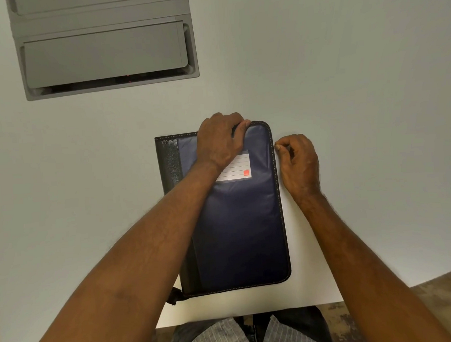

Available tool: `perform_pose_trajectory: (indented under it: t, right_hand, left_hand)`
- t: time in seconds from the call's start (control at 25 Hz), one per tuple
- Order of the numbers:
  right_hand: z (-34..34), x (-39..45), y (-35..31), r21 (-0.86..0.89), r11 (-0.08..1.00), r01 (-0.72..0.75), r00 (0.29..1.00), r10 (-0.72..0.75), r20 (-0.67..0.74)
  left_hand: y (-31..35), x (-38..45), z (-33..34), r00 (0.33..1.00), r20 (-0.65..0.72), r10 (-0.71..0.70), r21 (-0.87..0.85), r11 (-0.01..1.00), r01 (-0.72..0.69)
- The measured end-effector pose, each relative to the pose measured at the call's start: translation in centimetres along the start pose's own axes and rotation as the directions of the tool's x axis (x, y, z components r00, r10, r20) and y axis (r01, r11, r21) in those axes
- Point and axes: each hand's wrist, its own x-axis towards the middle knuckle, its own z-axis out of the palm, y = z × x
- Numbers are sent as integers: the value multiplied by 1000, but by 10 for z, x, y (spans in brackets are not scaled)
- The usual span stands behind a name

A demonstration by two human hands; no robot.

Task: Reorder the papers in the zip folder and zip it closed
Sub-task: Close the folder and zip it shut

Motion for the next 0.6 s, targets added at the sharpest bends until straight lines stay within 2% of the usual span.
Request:
perform_pose_trajectory:
  t: [0.2,0.6]
  right_hand:
    - [1,21,-5,23,998,57,998,-57,-13]
    - [-7,2,9,-6,997,81,996,-81,35]
  left_hand:
    - [1,-5,3,999,51,16,-10,1000,-15]
    - [4,-4,4,999,31,9,32,999,-10]
